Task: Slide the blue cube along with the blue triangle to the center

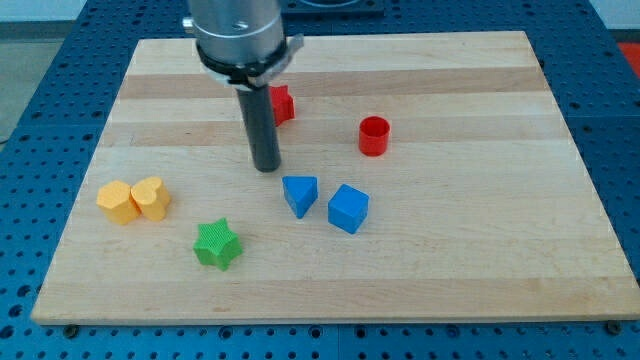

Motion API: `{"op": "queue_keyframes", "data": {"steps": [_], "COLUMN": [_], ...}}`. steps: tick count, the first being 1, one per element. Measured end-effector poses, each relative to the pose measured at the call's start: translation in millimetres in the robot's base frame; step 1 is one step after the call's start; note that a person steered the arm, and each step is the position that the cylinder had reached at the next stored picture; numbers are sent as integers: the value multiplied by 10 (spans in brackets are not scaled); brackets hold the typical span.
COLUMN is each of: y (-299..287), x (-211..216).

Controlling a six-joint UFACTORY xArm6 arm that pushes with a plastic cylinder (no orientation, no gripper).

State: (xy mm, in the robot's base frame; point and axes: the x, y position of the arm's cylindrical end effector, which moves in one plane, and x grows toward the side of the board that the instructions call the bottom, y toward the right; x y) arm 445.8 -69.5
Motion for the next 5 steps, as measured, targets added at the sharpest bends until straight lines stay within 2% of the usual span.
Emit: {"op": "queue_keyframes", "data": {"steps": [1,2,3,4,5], "y": [787,1702,2077,1073,-41], "x": [27,409,930,887,553]}}
